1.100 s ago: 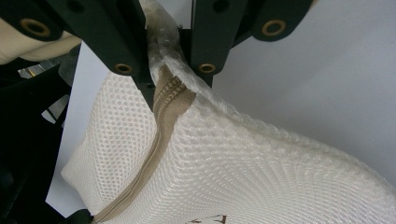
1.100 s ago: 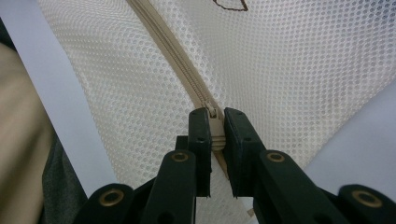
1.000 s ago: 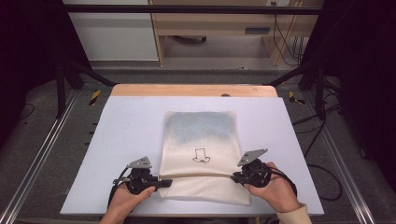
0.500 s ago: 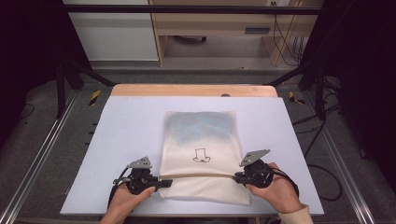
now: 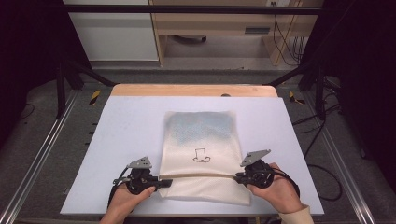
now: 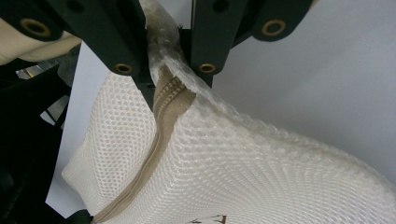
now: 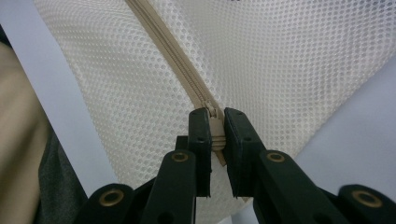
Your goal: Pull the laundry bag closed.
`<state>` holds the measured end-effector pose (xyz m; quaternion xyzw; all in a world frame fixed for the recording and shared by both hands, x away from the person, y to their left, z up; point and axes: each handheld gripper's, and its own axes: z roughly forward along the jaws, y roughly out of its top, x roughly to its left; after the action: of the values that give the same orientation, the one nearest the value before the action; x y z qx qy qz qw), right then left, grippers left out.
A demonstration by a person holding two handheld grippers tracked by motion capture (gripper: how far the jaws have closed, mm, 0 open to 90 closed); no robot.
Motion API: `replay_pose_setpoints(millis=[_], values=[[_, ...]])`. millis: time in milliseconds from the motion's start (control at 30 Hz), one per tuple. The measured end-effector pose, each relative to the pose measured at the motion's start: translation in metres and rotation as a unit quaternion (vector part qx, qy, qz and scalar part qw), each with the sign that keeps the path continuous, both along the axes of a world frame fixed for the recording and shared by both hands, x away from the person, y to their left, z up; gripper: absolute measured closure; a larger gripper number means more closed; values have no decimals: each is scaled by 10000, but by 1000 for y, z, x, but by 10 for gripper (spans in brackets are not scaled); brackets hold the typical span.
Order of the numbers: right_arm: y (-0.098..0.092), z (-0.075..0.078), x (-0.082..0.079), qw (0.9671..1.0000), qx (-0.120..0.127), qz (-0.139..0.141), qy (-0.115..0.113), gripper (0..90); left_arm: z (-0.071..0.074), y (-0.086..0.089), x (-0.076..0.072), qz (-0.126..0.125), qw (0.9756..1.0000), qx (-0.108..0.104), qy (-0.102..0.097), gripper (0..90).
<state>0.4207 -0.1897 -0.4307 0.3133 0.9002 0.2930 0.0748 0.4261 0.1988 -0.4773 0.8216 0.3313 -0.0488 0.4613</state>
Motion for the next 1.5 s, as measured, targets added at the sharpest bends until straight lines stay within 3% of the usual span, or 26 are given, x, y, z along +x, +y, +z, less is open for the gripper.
replay_pose_setpoints(millis=[1500], values=[[-18,-4,-3,9998,-80,-196,41,819,2,-1,-1,17,9999,84,-111,846]])
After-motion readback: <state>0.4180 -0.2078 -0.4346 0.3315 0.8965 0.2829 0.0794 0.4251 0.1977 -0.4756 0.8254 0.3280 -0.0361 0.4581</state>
